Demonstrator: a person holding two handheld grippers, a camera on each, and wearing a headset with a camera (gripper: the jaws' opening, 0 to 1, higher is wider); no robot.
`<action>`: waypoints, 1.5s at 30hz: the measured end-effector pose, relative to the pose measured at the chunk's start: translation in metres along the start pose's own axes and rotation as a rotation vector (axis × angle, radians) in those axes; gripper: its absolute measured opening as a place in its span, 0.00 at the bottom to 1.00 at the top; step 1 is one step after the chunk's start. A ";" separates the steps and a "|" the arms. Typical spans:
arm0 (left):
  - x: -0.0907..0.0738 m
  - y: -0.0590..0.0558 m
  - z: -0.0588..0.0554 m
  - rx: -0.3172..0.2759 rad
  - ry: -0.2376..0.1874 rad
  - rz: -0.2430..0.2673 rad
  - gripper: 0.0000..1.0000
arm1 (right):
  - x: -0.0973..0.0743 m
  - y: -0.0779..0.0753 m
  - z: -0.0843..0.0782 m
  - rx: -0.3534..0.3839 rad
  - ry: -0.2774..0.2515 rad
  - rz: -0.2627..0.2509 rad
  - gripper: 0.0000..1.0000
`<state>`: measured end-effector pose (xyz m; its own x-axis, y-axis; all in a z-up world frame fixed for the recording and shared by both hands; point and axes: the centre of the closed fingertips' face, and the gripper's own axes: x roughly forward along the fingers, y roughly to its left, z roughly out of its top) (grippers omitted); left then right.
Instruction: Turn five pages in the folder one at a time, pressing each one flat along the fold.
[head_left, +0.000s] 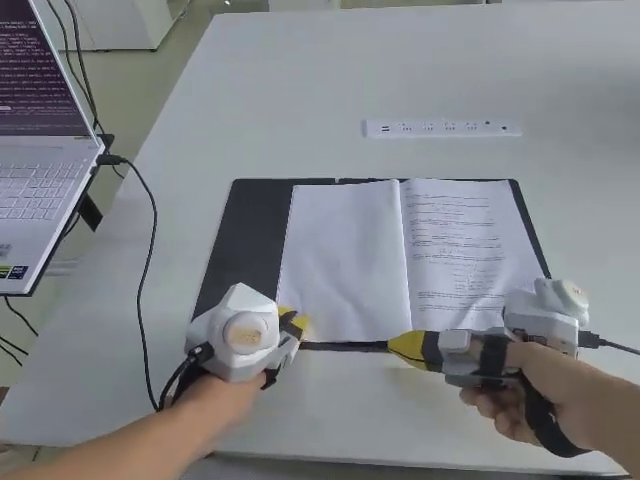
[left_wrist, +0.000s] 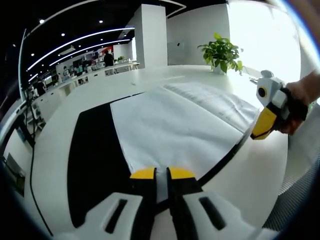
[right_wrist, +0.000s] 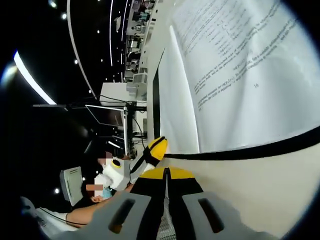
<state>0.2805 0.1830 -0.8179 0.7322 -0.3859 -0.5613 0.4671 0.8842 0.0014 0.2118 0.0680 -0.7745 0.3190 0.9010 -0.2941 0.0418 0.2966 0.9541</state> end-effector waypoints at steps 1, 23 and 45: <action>0.000 0.001 0.001 -0.008 0.005 0.004 0.05 | -0.003 0.002 0.002 -0.012 -0.018 -0.003 0.00; -0.082 -0.014 0.057 -0.124 -0.049 -0.018 0.37 | -0.142 0.044 0.061 -0.507 -0.549 -0.335 0.31; -0.143 -0.011 0.073 -0.185 -0.083 0.040 0.76 | -0.207 0.039 0.049 -0.715 -0.635 -0.568 0.68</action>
<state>0.2070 0.2096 -0.6775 0.7900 -0.3634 -0.4939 0.3434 0.9295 -0.1346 0.1941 -0.1230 -0.6734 0.8621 0.3113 -0.3999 -0.1544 0.9129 0.3778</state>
